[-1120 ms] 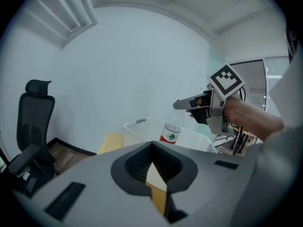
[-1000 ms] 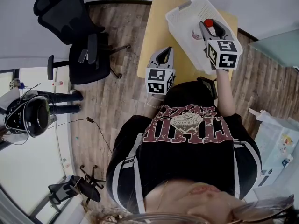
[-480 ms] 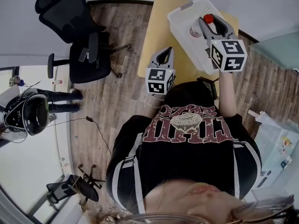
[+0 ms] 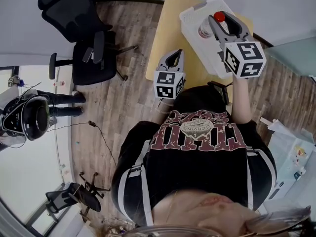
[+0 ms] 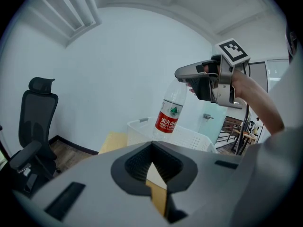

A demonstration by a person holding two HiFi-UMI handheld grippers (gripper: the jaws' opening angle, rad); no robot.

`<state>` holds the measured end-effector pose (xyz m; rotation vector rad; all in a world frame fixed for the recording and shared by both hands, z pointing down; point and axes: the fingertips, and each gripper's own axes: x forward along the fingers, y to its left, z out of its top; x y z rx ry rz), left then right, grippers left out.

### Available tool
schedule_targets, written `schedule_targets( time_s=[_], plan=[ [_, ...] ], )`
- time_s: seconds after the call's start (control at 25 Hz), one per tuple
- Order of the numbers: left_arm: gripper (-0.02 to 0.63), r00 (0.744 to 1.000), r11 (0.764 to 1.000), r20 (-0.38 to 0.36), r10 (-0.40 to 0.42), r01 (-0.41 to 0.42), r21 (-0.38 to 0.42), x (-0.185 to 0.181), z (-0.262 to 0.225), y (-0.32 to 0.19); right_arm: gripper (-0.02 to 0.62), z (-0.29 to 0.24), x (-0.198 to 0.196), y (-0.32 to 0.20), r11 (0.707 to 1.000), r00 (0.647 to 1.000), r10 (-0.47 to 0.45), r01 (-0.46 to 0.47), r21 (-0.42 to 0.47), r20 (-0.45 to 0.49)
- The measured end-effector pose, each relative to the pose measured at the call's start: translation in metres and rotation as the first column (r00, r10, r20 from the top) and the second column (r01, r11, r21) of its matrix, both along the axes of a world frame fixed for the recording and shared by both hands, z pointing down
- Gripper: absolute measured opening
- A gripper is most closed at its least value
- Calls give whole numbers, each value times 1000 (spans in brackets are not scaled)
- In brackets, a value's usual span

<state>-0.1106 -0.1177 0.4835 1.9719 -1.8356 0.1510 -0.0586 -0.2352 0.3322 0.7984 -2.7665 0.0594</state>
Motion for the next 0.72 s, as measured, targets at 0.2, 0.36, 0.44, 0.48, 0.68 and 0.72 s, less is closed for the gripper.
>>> schedule_targets(
  time_s=[0.2,0.36,0.44,0.48,0.68,0.72],
  plan=[
    [48,1000,1000,-5,-7,7,-1,-5,1,3,167,-7,-10,7,1000,1000,-25,25,11,8],
    [48,1000,1000,-14,-16,16,0,-9,0,7,167,-15,-19,14,998,999,-51,51,22,14],
    [48,1000,1000,-17,-21,21,0,-10,-1,9,167,-20,-24,18,998,998,-65,64,29,19],
    [48,1000,1000,-18,-23,23,0,-10,-1,10,167,-22,-25,19,997,997,-71,70,31,20],
    [48,999,999,-23,-36,36,1,-12,2,13,167,-22,-33,25,994,994,-102,102,28,27],
    [48,999,999,-24,-40,40,0,-13,2,14,167,-22,-34,26,994,994,-109,108,28,28]
  ],
)
